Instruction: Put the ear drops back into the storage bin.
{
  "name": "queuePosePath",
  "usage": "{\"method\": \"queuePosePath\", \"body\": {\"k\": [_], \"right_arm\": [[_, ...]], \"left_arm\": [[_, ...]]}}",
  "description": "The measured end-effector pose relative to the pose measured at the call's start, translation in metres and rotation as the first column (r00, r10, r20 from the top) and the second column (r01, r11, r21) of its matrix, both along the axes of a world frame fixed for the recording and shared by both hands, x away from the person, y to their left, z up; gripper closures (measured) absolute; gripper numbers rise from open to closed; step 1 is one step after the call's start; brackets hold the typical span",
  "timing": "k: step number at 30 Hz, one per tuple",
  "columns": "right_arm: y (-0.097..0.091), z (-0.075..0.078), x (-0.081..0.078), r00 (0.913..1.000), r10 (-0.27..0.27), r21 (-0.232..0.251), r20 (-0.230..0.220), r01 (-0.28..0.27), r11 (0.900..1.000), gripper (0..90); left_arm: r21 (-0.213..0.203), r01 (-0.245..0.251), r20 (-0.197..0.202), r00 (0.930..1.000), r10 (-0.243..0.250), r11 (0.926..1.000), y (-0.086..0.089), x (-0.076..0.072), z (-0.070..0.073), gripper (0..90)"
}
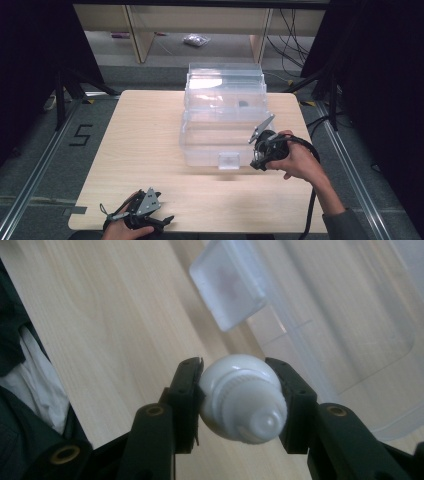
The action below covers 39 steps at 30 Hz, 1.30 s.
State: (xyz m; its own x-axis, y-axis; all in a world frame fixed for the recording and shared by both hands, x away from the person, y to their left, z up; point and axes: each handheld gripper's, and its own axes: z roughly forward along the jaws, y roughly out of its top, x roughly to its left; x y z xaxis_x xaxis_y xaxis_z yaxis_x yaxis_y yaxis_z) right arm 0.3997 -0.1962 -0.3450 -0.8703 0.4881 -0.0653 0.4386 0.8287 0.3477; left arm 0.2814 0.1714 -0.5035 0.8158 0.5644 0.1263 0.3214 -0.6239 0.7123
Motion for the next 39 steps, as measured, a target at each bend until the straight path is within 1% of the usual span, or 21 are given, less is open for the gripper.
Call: {"method": "queuePosePath", "body": {"k": [3, 6, 7, 10, 11, 12, 15, 17, 18, 24, 26, 27, 28, 30, 31, 32, 33, 36, 37, 38, 39], "right_arm": [[-0.001, 0.006, 0.008, 0.9999, -0.013, 0.001, -0.001, 0.013, 0.9999, 60.2], [-0.003, 0.011, 0.014, 0.9998, -0.018, 0.002, 0.004, 0.018, 0.9998, 60.2], [-0.003, 0.013, 0.016, 0.9995, -0.031, -0.001, 0.006, 0.031, 0.9995, 60.2], [-0.005, 0.017, 0.025, 0.9987, -0.049, -0.005, 0.008, 0.049, 0.9988, 60.2], [-0.006, 0.017, 0.028, 0.999, -0.044, -0.003, 0.005, 0.044, 0.999, 60.2], [-0.006, 0.018, 0.03, 0.9984, -0.057, -0.005, 0.004, 0.057, 0.9984, 60.2], [-0.007, 0.017, 0.038, 0.9966, -0.082, -0.017, -0.008, 0.081, 0.9965, 60.2], [-0.008, 0.017, 0.043, 0.9968, -0.08, -0.022, -0.005, 0.08, 0.9965, 60.2], [-0.008, 0.016, 0.046, 0.9972, -0.075, -0.019, -0.007, 0.075, 0.997, 60.2], [-0.011, 0.011, 0.062, 0.9923, -0.122, -0.029, -0.02, 0.121, 0.9922, 60.2], [-0.012, 0.007, 0.067, 0.9908, -0.132, -0.029, -0.029, 0.132, 0.9909, 60.2], [-0.012, 0.006, 0.07, 0.9886, -0.148, -0.033, -0.031, 0.146, 0.9887, 60.2], [-0.013, 0.004, 0.072, 0.9888, -0.146, -0.034, -0.031, 0.145, 0.9888, 60.2], [-0.013, 0.001, 0.078, 0.986, -0.163, -0.041, -0.037, 0.161, 0.9861, 60.2], [-0.014, -0.002, 0.082, 0.9869, -0.157, -0.042, -0.037, 0.156, 0.9869, 60.2], [-0.014, -0.004, 0.085, 0.9855, -0.166, -0.049, -0.037, 0.164, 0.9853, 60.2], [-0.013, -0.006, 0.087, 0.9819, -0.183, -0.047, -0.049, 0.18, 0.9825, 60.2], [-0.013, -0.012, 0.094, 0.9805, -0.188, -0.059, -0.058, 0.184, 0.9811, 60.2], [-0.013, -0.014, 0.096, 0.9799, -0.191, -0.062, -0.057, 0.187, 0.9803, 60.2], [-0.013, -0.016, 0.099, 0.9795, -0.192, -0.067, -0.06, 0.188, 0.9799, 60.2], [-0.012, -0.018, 0.1, 0.9772, -0.202, -0.071, -0.066, 0.197, 0.9778, 60.2]], "left_arm": [[0.011, 0.004, 0.002, 1.0, -0.004, 0.9999, 0.0, 0.0, 0.0, 15.6], [0.001, 0.003, -0.004, 1.0, -0.003, 1.0, 0.0, 0.0, 0.0, 15.6], [0.009, 0.004, -0.001, 1.0, -0.004, 0.9999, 0.0, 0.0, 0.0, 15.6], [0.009, 0.003, 0.0, 1.0, -0.003, 1.0, 0.0, 0.0, 0.0, 15.6], [0.009, 0.004, 0.001, 1.0, -0.004, 1.0, 0.0, 0.0, 0.0, 15.6], [0.0, 0.002, -0.002, 1.0, -0.002, 1.0, 0.0, 0.0, 0.0, 15.6], [0.011, 0.004, 0.001, 1.0, -0.004, 0.9999, 0.0, 0.0, 0.0, 15.6], [0.009, 0.004, 0.0, 1.0, -0.004, 1.0, 0.0, 0.0, 0.0, 15.6], [0.009, 0.003, 0.0, 1.0, -0.003, 1.0, 0.0, 0.0, 0.0, 15.6], [0.014, 0.008, -0.002, 1.0, -0.008, 0.9999, 0.0, 0.0, 0.0, 15.6], [0.011, 0.009, -0.007, 0.9999, -0.009, 0.9999, 0.0, 0.0, -0.001, 15.6], [0.007, 0.004, -0.018, 0.9998, -0.004, 1.0, -0.001, 0.0, -0.001, 15.5], [0.026, 0.012, -0.006, 0.9999, -0.012, 0.9996, 0.0, 0.0, -0.001, 15.6], [-0.003, -0.004, -0.003, 1.0, 0.004, 1.0, 0.0, 0.0, 0.0, 15.8], [-0.016, -0.016, 0.008, 0.9998, 0.016, 0.9998, 0.0, 0.0, 0.001, 15.8], [-0.007, -0.009, 0.015, 0.9999, 0.009, 0.9999, 0.002, 0.001, 0.002, 15.8], [-0.02, -0.015, 0.004, 0.9999, 0.015, 0.9997, 0.001, 0.001, 0.0, 15.7], [0.003, -0.007, 0.008, 0.9999, 0.007, 1.0, 0.002, 0.001, 0.001, 15.7], [-0.019, -0.016, 0.001, 0.9999, 0.016, 0.9997, 0.0, -0.001, 0.0, 15.7], [-0.004, -0.003, 0.004, 1.0, 0.003, 1.0, 0.0, 0.0, 0.0, 15.8], [-0.004, -0.004, 0.004, 1.0, 0.004, 1.0, 0.0, 0.0, 0.0, 15.8]]}}
